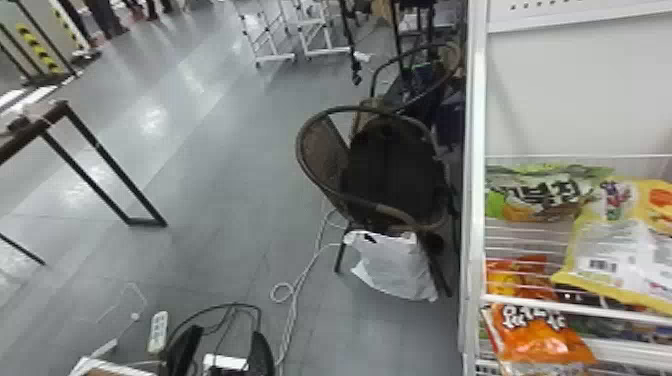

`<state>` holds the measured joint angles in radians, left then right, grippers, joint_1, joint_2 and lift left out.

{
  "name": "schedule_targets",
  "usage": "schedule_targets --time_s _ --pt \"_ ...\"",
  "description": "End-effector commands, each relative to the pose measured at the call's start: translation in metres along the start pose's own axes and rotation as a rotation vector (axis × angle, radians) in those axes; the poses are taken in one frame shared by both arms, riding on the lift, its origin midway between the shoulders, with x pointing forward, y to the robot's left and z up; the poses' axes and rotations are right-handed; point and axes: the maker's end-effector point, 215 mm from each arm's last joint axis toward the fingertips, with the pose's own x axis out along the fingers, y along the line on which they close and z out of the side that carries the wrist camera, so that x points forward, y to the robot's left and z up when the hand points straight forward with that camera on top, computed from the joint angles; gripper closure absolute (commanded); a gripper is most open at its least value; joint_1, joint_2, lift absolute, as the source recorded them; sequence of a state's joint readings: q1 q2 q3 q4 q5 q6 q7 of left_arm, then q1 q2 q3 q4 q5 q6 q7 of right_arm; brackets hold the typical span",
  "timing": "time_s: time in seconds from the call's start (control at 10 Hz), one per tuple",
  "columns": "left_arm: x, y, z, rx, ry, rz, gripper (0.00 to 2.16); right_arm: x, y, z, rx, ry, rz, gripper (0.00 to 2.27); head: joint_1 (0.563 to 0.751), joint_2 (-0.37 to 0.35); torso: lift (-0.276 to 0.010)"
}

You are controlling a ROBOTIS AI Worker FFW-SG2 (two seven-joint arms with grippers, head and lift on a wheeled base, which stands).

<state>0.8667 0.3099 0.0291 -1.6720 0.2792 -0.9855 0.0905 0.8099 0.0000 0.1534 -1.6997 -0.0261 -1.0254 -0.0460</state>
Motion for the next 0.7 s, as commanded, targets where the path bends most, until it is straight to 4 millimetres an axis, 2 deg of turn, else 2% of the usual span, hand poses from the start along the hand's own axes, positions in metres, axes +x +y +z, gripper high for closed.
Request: schedule_targets --time_s 0.0,0.6 --pt "0.0000 0.0000 0.0000 0.000 0.000 0.000 0.00 0.0000 0.0000 0.0000 0.000 0.000 -0.001 0.00 0.695 0.350 0.001" --pt "0.0000 0.0000 0.0000 0.000 0.000 0.000 0.00 0.0000 0.0000 0.0000 0.000 0.000 -0.001 0.00 0.695 0.350 0.001"
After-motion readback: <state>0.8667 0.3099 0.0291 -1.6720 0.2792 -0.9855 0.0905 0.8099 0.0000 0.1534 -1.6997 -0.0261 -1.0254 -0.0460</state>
